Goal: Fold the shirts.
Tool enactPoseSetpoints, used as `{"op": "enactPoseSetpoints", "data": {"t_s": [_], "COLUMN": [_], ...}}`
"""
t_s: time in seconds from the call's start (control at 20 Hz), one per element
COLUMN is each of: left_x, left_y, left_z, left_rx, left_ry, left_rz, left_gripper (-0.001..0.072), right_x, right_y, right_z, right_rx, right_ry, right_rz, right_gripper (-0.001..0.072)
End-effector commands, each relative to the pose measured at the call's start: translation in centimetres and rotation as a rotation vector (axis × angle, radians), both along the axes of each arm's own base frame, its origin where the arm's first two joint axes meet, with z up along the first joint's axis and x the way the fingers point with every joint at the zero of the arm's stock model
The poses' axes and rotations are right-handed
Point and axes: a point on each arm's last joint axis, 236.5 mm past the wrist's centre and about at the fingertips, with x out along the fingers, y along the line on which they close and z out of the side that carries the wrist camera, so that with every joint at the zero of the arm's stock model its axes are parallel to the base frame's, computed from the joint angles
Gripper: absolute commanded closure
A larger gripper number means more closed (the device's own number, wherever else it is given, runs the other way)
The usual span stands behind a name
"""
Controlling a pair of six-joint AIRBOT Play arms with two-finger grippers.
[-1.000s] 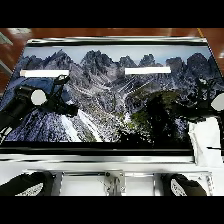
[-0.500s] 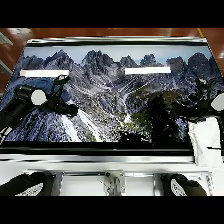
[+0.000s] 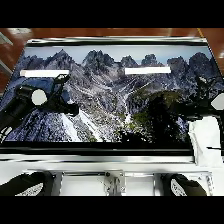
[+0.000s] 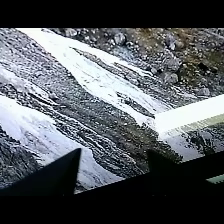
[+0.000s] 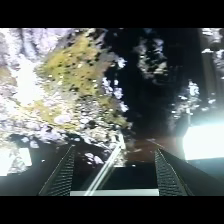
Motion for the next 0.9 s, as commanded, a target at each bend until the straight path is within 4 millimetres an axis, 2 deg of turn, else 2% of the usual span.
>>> {"op": "enactPoseSetpoints", "data": {"t_s": [0.0,0.1,0.25,0.3,0.4,0.5,0.65,0.75,0.85], "left_x": [2.5,5.6,9.7,10.5,11.5,12.3,13.0,13.3,14.3], "left_y": [3.3,9.5,19.4,21.9,25.8,28.1,29.7,29.5,28.4], "left_z": [0.0,0.7,1.4,1.0,-1.0,-3.5,-7.8,-10.6,-12.3], "left_rx": [0.085,0.231,0.236,0.207,0.133,0.059,-0.015,-0.039,-0.093], "left_ry": [-0.071,-0.131,-0.128,-0.105,-0.034,0.018,0.083,0.116,0.122], "left_rz": [0.107,0.188,0.439,0.516,0.642,0.727,0.798,0.796,0.791], "left_gripper": [-0.0011,-0.0012,-0.0011,-0.0011,-0.0012,-0.0012,-0.0012,-0.0011,-0.0009], "right_x": [0.6,0.8,0.8,0.9,0.9,0.9,1.0,1.1,1.2], "right_y": [0.5,0.5,0.6,0.7,0.6,0.6,0.6,0.6,0.6], "right_z": [0.3,0.4,0.4,0.5,0.5,0.5,0.5,0.6,0.6], "right_rx": [0.025,0.025,0.033,0.034,0.034,0.034,0.033,0.033,0.032], "right_ry": [-0.026,-0.032,-0.035,-0.037,-0.039,-0.038,-0.041,-0.046,-0.052], "right_rz": [-0.006,-0.007,-0.008,-0.009,-0.009,-0.009,-0.01,-0.011,-0.013], "right_gripper": [0.009,0.009,0.009,0.009,0.009,0.009,0.009,0.009,0.009]}}
